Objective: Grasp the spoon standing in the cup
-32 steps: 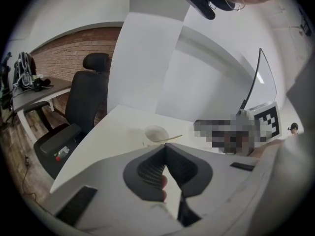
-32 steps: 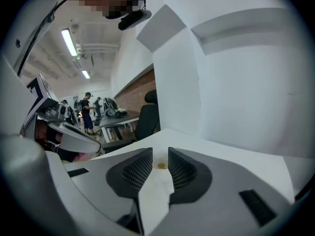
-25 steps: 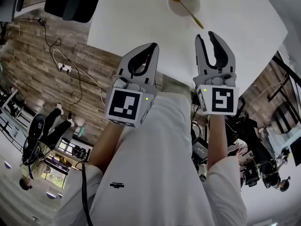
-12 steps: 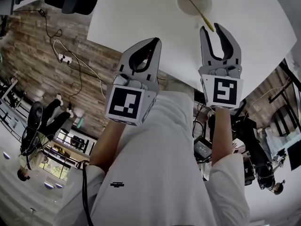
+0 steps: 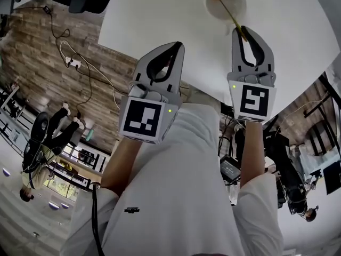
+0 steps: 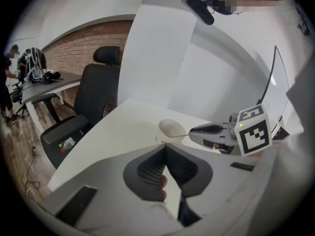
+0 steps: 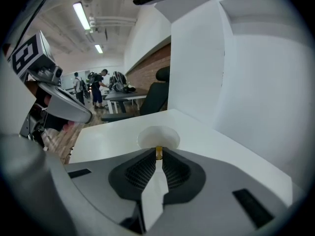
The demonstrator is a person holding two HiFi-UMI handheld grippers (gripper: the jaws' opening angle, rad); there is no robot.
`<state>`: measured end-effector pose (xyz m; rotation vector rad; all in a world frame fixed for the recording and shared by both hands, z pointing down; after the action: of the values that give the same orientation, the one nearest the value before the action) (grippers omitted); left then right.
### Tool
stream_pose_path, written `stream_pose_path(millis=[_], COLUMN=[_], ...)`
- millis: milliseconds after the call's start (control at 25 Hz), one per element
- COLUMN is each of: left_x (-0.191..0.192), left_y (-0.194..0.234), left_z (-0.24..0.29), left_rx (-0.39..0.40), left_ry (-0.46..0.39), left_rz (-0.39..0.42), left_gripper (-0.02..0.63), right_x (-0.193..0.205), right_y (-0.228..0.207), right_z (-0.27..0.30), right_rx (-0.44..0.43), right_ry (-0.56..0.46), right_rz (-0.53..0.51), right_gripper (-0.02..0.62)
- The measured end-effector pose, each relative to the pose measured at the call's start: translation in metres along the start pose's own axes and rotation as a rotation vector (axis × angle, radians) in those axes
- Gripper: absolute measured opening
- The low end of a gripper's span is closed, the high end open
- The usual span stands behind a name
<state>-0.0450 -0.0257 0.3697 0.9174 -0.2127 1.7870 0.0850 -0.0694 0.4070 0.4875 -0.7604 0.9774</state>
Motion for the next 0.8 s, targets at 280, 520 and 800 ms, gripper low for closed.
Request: stream_pose_path(millis=[280, 520, 800], left_x=[-0.001, -0.001, -0.013], left_y=[-0.002, -0.001, -0.011], left_z=[-0.004, -0.014, -0.023], left_rx=[0.011, 0.012, 0.019], left_ry=[0.026, 0.014, -0.057], left_rz=[-0.006, 0.004, 0.032], left_gripper=[0.011, 0.009, 0.011], right_x=[-0.007, -0.009, -0.013], right_y=[0.002, 0.002, -0.002], right_z=[-0.004, -0.016, -0.042], right_rx=[0.0, 0.02, 0.041], right_ry=[-0.024, -0.029, -0.052], right_rz=[0.032, 0.048, 0.078], right_gripper=[0.04, 0.04, 0.04])
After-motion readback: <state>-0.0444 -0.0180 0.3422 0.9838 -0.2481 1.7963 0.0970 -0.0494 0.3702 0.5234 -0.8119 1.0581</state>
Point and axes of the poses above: the fingertips, and each gripper's own axes: z forward along the fingers, y to its left, x out of its underside, the point moved 1 cm from there along -z, backward along the fingers, and after that the axes turned 3 degrees about y, right-handed, at the moved point
